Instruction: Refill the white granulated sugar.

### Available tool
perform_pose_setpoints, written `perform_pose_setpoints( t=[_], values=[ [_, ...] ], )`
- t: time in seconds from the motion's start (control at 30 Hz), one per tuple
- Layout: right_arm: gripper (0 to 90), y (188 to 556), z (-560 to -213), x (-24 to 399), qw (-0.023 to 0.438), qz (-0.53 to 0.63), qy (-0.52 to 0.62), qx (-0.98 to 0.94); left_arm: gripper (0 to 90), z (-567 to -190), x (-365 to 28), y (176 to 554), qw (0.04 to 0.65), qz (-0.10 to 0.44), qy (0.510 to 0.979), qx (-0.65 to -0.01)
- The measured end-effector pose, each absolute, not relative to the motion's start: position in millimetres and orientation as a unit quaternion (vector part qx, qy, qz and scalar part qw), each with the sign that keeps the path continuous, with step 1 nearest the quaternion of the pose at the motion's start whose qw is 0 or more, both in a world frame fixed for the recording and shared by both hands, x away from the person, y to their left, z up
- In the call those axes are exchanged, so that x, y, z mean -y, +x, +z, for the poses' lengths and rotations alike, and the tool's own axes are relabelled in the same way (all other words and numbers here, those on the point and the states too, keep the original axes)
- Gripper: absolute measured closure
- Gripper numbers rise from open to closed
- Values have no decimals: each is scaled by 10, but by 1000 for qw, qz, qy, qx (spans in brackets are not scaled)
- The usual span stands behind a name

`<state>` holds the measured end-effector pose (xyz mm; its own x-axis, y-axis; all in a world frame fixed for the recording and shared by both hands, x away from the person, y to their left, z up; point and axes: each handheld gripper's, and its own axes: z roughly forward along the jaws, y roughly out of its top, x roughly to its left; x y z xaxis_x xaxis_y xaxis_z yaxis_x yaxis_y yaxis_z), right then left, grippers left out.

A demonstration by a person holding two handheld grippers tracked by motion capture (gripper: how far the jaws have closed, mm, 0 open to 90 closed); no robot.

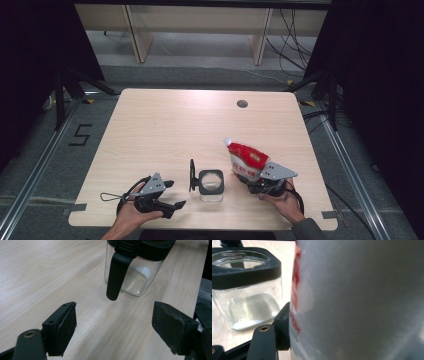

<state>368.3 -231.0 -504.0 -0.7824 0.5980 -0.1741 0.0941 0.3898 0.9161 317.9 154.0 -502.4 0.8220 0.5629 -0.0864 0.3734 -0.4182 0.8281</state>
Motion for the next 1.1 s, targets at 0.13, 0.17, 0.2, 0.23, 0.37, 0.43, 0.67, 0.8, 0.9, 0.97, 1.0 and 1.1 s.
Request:
perform_pose_setpoints(
  t=[0.13, 0.17, 0.2, 0.23, 0.37, 0.43, 0.67, 0.8, 0.9, 0.97, 1.0, 1.1],
  values=[
    [365, 3657, -4988, 2325, 260, 504, 203, -798, 194, -5029, -1543, 3173, 464, 99, 832, -287],
    [366, 3651, -4971, 2333, 268, 504, 198, -797, 194, -5030, -1543, 3174, 465, 99, 832, -287],
    [365, 3635, -4946, 2338, 275, 501, 199, -796, 194, -5033, -1541, 3174, 466, 100, 831, -287],
    [366, 3619, -4922, 2352, 281, 500, 193, -796, 194, -5031, -1544, 3175, 465, 98, 832, -286],
    [366, 3492, -4822, 2375, 321, 471, 169, -804, 194, -5029, -1546, 3180, 468, 99, 831, -284],
    [366, 3406, -4793, 2379, 337, 455, 160, -809, 194, -5031, -1541, 3174, 468, 97, 830, -288],
    [366, 3196, -4665, 2373, 413, 399, 105, -812, 194, -5018, -1556, 3190, 465, 102, 834, -280],
    [367, 3099, -4634, 2360, 455, 354, 75, -813, 194, -5021, -1547, 3171, 467, 99, 829, -292],
    [367, 3052, -4622, 2339, 476, 323, 44, -816, 194, -5019, -1551, 3179, 466, 99, 831, -287],
    [367, 3030, -4611, 2315, 498, 295, 19, -815, 194, -5021, -1547, 3171, 468, 99, 828, -292],
    [367, 3000, -4627, 2299, 503, 283, 26, -817, 194, -5020, -1549, 3173, 467, 100, 829, -291],
    [368, 2988, -4639, 2270, 527, 250, -5, -812, 194, -5023, -1547, 3174, 468, 99, 829, -290]
  ],
)
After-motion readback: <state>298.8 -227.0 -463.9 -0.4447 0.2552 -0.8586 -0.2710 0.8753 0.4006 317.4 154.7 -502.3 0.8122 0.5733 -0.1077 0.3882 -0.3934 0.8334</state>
